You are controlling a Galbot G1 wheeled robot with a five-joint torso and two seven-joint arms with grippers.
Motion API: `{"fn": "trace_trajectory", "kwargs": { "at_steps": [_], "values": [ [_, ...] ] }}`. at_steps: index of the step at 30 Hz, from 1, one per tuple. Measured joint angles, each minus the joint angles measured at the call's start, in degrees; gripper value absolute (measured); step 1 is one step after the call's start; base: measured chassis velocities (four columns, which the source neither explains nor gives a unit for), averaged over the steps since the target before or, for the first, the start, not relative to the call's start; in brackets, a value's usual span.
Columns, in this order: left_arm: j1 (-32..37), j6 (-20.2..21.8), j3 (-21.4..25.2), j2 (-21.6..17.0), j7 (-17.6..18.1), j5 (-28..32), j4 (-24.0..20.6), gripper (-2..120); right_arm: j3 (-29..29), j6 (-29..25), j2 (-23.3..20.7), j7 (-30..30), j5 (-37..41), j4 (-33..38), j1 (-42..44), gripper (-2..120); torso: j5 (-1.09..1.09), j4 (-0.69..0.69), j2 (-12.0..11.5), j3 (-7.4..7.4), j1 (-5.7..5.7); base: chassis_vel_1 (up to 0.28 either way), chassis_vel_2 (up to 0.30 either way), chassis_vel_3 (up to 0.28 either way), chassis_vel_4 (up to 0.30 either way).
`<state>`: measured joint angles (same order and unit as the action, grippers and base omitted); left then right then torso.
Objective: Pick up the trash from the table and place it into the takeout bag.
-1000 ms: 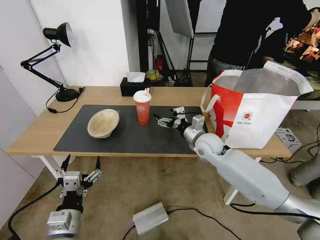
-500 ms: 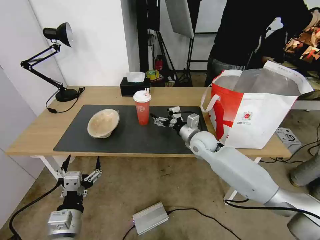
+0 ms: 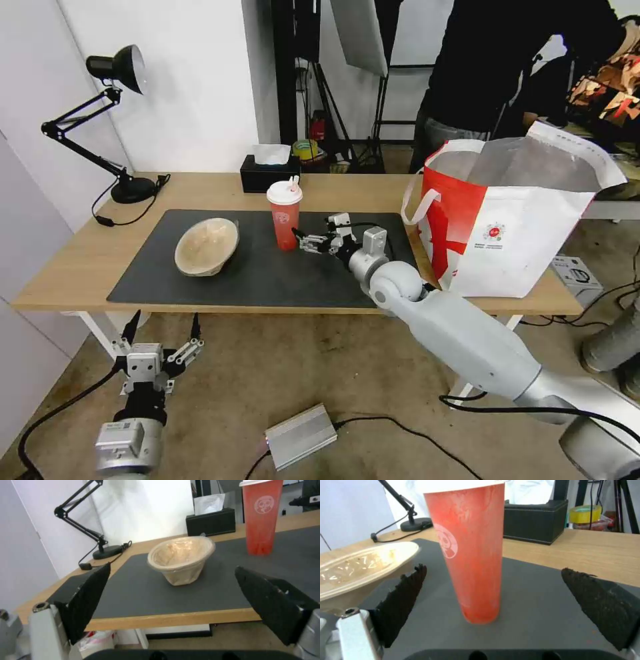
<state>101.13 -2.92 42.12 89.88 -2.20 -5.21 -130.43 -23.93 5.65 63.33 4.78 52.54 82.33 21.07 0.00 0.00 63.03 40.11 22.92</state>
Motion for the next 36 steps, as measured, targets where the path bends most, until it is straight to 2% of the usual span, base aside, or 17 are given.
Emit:
{"fn": "trace_trajectory", "kwargs": {
  "at_steps": [14,36],
  "values": [
    [-0.09,-0.03,0.35,0.02,0.03,0.20,-0.04,100,-1.32,-1.47,2.71,-1.44,-1.17,-5.90,-2.29,100,0.00,0.00,0.00,0.00,0.00,0.000,0.000,0.000,0.000],
    [-0.32,-0.09,0.82,-0.18,0.01,1.38,-0.02,100,-2.56,-1.64,5.13,-1.96,-1.38,-9.62,-4.08,100,0.00,0.00,-0.01,-0.01,0.00,0.000,0.000,0.000,0.000]
  ]
}}
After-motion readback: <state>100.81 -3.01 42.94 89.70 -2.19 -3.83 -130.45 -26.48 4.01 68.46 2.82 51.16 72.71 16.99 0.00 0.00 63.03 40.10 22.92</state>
